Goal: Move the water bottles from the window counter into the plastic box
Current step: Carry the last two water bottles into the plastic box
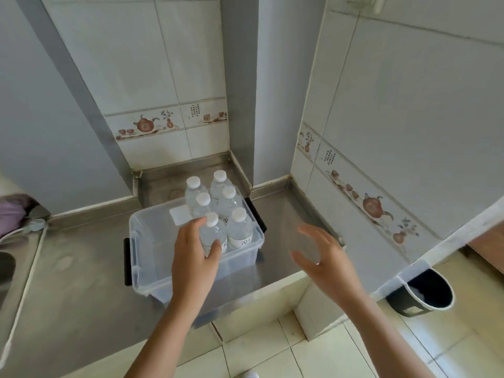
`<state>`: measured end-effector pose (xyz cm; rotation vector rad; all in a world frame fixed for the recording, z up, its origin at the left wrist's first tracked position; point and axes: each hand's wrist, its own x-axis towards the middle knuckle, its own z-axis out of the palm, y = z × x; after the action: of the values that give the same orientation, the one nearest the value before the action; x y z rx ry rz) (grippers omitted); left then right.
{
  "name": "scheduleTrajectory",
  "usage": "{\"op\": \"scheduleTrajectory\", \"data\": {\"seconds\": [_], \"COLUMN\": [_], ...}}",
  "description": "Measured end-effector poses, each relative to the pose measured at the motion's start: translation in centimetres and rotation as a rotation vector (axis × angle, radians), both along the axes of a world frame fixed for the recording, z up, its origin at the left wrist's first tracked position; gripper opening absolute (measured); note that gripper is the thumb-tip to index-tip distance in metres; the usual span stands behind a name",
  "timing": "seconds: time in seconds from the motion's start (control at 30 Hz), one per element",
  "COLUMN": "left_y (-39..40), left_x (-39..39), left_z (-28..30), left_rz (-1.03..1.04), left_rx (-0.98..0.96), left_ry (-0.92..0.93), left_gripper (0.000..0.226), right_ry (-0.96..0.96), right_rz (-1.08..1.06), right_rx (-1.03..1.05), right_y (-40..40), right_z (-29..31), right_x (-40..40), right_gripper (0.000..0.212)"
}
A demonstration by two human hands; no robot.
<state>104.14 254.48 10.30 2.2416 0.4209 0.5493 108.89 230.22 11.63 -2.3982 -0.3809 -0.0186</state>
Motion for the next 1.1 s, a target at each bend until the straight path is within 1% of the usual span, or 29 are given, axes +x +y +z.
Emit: {"op": "scheduleTrajectory", "data": {"seconds": [0.1, 0.17, 0.23, 0.37, 0.47, 0.53, 0.7, 0.83, 0.93, 1.1], "left_y": [-3.4, -5.9, -9.0, -16.6, -22.5, -26.1, -34.4, -40.8, -45.8, -54.5], "left_x": [-0.9, -1.4, -1.9, -3.4, -5.2, -6.4, -9.2, -10.0, -10.1, -9.3], "left_z": [1.1, 1.2, 0.9, 0.6, 0.4, 0.2, 0.7, 1.4, 1.7, 1.3], "left_rz": [-0.108, -0.204, -0.295, -0.459, -0.597, -0.671, -0.847, -1.004, -1.142, -1.351], "left_rx": [0.23, 0.331, 0.387, 0.44, 0.498, 0.546, 0.621, 0.688, 0.73, 0.744], "left_ry": [-0.045, -0.011, 0.039, 0.092, 0.106, 0.102, 0.025, -0.044, -0.112, -0.232], "left_gripper": [0.039, 0.038, 0.044, 0.055, 0.059, 0.059, 0.05, 0.059, 0.06, 0.061], "right_ry": [-0.051, -0.055, -0.07, -0.106, -0.122, -0.109, -0.049, -0.048, -0.056, 0.025], "right_rz": [-0.024, -0.042, -0.075, -0.209, -0.343, -0.432, -0.675, -0.896, -1.054, -1.269], "right_rx": [-0.148, -0.204, -0.234, -0.289, -0.297, -0.316, -0.331, -0.349, -0.365, -0.379], "right_y": [-3.4, -6.1, -9.2, -16.1, -20.9, -23.8, -30.1, -34.2, -36.9, -41.3], "right_z": [0.3, 0.4, 0.5, 0.3, 0.2, 0.1, 0.2, 0.4, 0.5, 0.2], "right_x": [-2.6, -4.7, -7.0, -12.2, -16.7, -19.7, -26.1, -30.1, -32.1, -33.8], "right_gripper": [0.056, 0.059, 0.058, 0.056, 0.052, 0.054, 0.054, 0.054, 0.058, 0.064]}}
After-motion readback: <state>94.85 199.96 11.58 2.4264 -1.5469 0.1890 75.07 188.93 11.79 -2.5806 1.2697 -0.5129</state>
